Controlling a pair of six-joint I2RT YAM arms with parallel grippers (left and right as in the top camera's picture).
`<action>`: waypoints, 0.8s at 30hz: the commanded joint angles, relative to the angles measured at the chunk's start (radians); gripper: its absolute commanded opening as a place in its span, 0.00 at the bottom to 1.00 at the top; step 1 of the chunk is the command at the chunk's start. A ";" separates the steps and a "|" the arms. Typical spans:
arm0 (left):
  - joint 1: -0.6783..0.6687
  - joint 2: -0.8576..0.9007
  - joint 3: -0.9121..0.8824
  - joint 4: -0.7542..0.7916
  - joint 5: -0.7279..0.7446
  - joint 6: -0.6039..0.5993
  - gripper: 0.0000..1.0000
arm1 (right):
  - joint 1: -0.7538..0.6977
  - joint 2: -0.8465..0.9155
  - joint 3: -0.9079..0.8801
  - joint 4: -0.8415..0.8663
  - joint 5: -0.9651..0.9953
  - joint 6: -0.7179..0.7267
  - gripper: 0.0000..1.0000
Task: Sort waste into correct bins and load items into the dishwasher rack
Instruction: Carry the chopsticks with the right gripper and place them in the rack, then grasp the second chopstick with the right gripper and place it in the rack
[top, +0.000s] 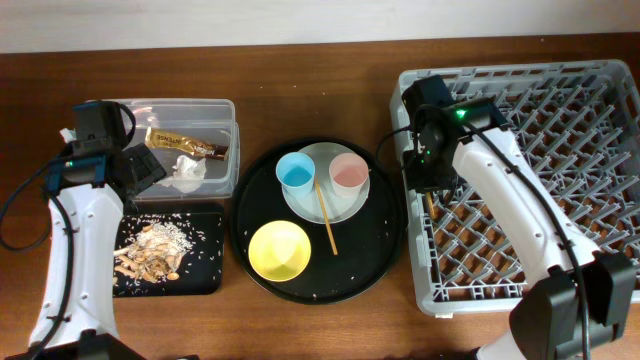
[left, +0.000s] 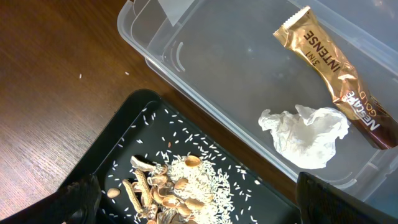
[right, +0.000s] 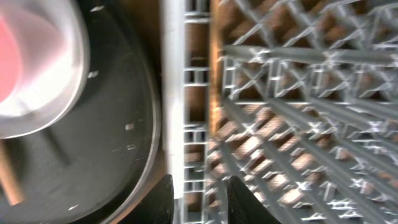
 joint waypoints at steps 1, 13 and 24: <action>0.002 -0.017 0.013 0.002 -0.007 0.008 0.99 | 0.002 0.007 -0.010 -0.007 -0.372 0.005 0.28; 0.002 -0.017 0.013 0.002 -0.007 0.008 0.99 | 0.393 0.008 -0.154 0.229 -0.294 0.142 0.44; 0.002 -0.017 0.013 0.002 -0.007 0.008 0.99 | 0.437 0.008 -0.424 0.563 -0.204 0.143 0.44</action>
